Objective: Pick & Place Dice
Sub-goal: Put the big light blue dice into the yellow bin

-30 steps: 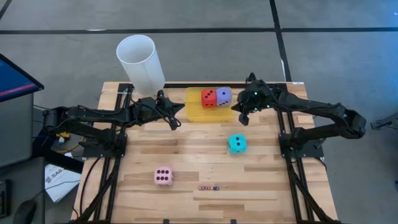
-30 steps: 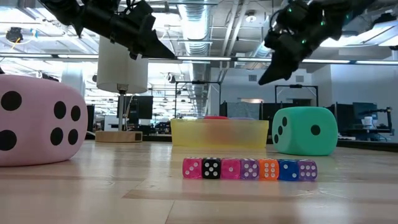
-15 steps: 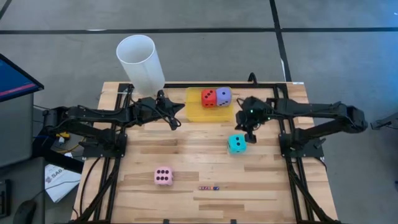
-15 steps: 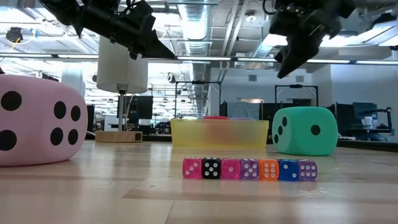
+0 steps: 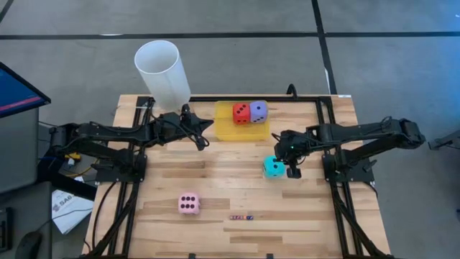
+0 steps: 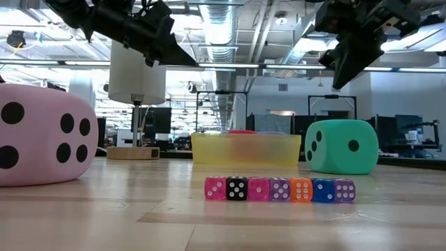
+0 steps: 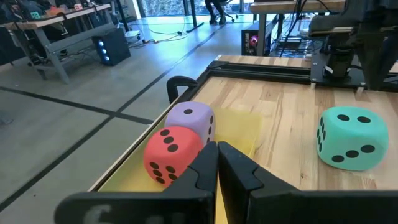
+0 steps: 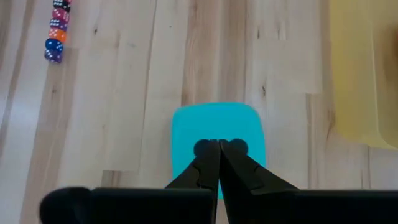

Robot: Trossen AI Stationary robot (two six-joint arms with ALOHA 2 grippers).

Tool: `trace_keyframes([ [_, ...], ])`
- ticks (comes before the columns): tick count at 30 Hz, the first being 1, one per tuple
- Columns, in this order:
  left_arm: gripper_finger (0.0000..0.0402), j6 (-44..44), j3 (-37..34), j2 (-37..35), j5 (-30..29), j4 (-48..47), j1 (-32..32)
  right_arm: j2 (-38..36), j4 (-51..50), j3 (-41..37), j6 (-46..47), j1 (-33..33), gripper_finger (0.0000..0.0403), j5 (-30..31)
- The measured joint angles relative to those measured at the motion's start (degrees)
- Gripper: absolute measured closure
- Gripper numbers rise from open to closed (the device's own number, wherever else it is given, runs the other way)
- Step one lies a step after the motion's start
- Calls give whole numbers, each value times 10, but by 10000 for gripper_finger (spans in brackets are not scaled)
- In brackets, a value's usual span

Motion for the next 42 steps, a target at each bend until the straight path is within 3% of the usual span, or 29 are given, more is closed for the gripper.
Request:
trace_keyframes([
  [7,399,0,0,0,0,0,0,0,-5,0,-7,3,328,0],
  [18,399,0,0,0,0,0,0,0,-1,0,-5,3,131,0],
  [23,399,0,0,0,0,0,0,0,22,0,-5,3,70,0],
  [28,399,0,0,0,0,0,0,0,30,0,-5,3,43,0],
  [42,399,0,0,0,0,0,0,0,30,0,-10,-6,42,0],
])
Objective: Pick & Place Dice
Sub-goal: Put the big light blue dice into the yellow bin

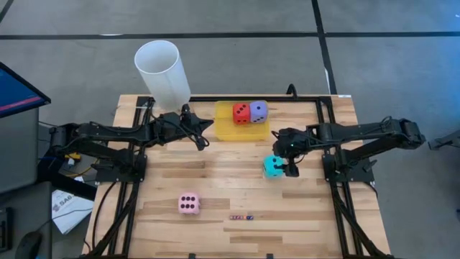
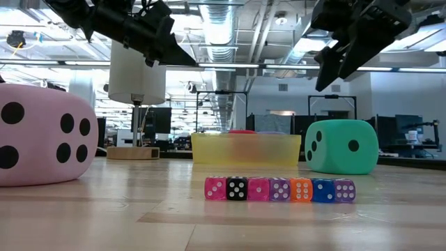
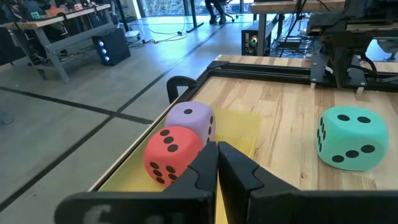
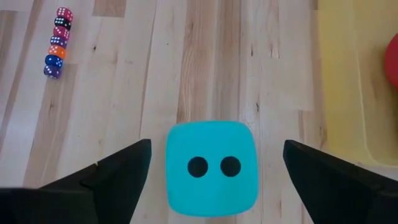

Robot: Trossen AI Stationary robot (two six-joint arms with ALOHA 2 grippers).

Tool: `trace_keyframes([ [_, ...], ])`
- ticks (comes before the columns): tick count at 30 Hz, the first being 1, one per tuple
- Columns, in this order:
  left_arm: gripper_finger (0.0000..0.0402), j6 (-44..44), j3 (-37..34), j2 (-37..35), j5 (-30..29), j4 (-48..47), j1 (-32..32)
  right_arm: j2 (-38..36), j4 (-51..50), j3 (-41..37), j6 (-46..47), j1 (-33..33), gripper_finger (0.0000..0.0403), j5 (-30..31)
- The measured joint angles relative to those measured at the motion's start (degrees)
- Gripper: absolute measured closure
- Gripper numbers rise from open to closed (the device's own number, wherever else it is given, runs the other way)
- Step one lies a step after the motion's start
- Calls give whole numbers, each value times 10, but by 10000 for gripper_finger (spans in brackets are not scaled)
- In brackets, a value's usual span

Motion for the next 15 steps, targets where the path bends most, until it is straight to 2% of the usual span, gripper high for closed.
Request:
trace_keyframes([
  [15,399,0,0,0,0,0,0,0,13,0,5,1,42,-2],
])
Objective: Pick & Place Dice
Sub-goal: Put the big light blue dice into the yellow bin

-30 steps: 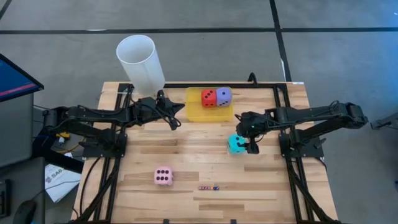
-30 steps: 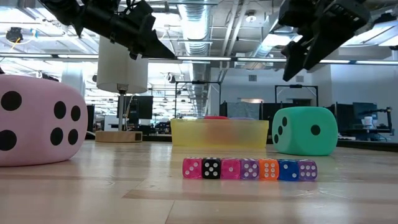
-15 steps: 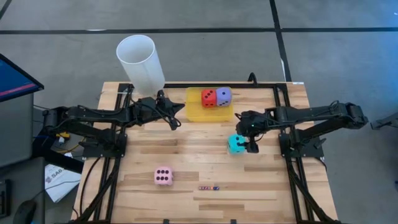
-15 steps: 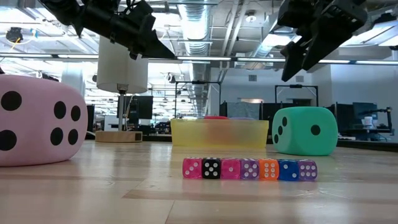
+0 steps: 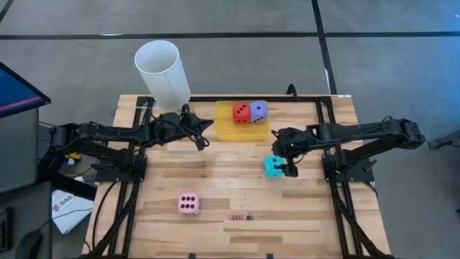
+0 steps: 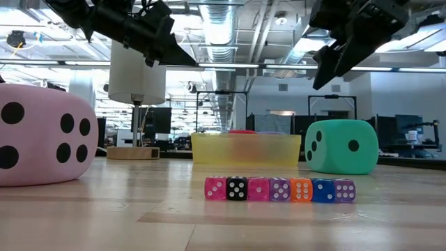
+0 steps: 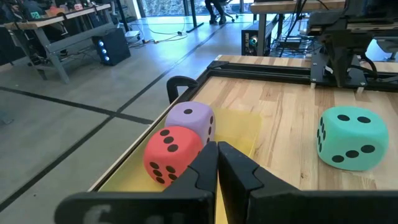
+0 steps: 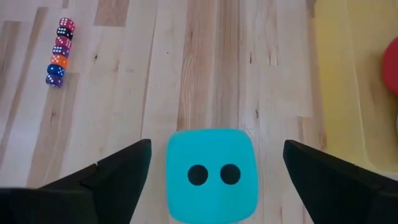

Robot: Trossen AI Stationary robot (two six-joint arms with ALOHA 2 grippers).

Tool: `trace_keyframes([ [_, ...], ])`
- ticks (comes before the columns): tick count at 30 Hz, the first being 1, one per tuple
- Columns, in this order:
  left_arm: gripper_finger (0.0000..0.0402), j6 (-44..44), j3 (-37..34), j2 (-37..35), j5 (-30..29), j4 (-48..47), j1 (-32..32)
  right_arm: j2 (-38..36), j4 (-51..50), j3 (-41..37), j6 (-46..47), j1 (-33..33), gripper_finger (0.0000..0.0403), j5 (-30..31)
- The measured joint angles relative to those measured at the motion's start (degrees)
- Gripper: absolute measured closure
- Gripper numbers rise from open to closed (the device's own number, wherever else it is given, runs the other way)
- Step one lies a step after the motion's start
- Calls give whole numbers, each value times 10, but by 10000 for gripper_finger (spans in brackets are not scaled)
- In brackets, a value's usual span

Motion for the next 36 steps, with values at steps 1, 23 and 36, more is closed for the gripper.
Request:
trace_keyframes([
  [1,399,0,0,0,0,0,0,0,0,0,0,0,40,0],
  [23,399,0,0,0,0,0,0,1,24,-23,0,0,3,2],
  [36,399,0,0,0,0,0,0,1,94,-88,0,0,3,2],
])
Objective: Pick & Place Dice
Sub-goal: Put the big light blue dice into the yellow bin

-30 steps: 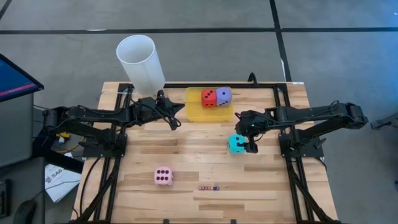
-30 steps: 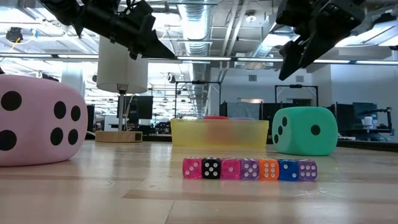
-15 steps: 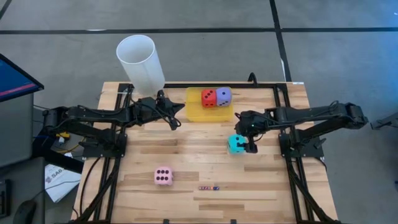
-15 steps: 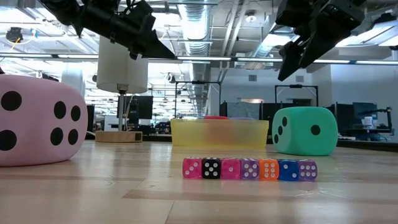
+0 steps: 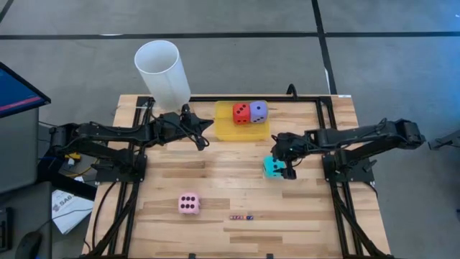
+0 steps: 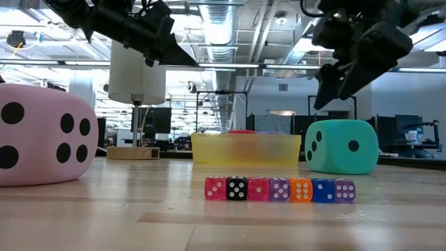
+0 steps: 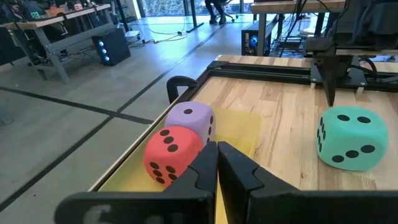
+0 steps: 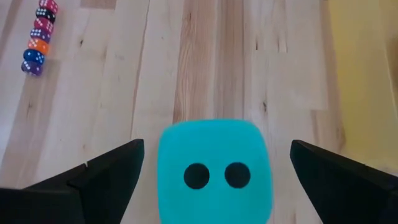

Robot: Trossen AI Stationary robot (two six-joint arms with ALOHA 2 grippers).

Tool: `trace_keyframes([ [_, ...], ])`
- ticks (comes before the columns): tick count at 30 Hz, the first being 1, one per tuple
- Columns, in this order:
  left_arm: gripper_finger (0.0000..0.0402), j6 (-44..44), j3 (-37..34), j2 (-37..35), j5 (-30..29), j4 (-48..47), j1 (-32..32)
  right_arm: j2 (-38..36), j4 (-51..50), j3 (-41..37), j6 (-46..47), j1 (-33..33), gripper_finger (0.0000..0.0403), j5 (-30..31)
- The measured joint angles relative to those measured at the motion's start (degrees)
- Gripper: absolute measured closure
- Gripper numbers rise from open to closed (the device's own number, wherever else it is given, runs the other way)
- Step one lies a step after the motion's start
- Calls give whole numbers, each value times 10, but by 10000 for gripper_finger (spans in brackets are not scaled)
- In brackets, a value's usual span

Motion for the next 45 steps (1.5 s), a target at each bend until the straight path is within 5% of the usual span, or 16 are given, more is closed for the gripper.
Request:
trace_keyframes([
  [16,399,0,0,0,0,0,0,0,70,-69,30,-1,3,0],
  [38,399,0,0,0,0,0,0,1,68,-71,11,0,3,0],
  [45,399,0,0,0,0,0,0,61,78,-69,8,-1,2,0],
])
